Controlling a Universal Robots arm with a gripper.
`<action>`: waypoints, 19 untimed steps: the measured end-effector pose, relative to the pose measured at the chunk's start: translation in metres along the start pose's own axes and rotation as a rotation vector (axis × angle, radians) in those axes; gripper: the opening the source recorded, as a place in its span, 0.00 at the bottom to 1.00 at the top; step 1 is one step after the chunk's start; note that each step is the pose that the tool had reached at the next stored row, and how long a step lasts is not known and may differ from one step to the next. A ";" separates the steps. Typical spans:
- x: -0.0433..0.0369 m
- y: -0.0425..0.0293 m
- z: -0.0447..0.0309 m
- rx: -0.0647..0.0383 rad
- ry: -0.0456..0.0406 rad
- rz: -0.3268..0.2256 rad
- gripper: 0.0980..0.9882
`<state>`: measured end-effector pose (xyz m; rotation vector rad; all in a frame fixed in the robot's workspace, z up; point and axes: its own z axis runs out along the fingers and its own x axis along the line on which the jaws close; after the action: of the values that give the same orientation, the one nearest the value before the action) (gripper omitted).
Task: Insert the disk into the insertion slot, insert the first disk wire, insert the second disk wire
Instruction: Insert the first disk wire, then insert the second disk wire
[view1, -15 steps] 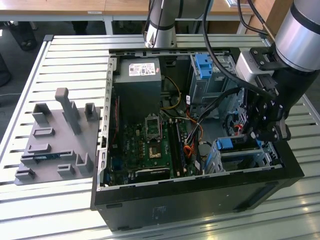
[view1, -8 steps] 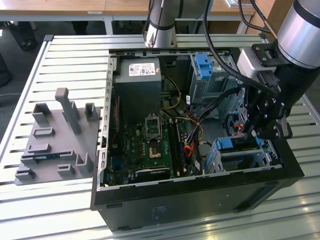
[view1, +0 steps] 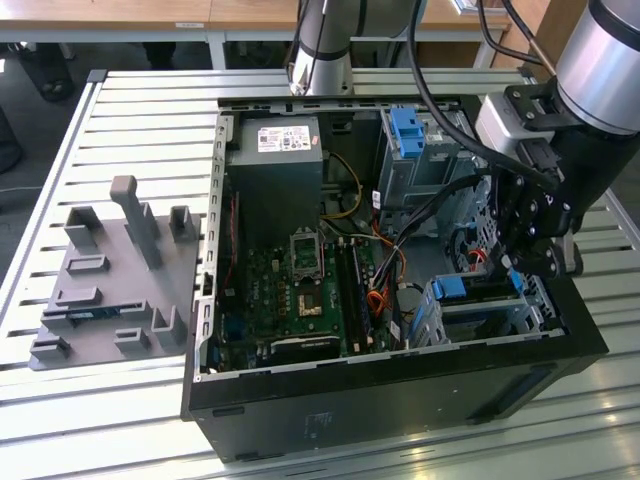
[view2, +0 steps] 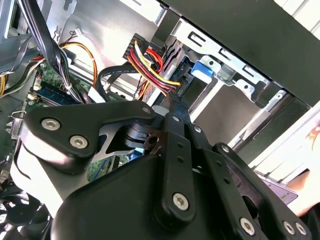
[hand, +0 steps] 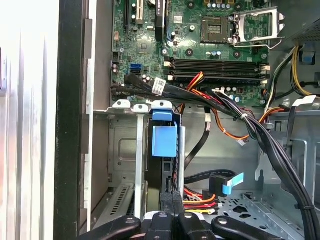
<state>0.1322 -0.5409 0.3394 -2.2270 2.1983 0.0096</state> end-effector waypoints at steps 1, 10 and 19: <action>0.0000 0.0000 -0.0003 0.000 -0.0001 0.000 0.01; 0.0000 -0.0001 -0.0035 -0.003 0.0000 0.000 0.01; -0.0002 -0.0001 -0.0123 -0.007 -0.0002 0.000 0.01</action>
<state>0.1322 -0.5409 0.3517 -2.2304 2.2017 0.0175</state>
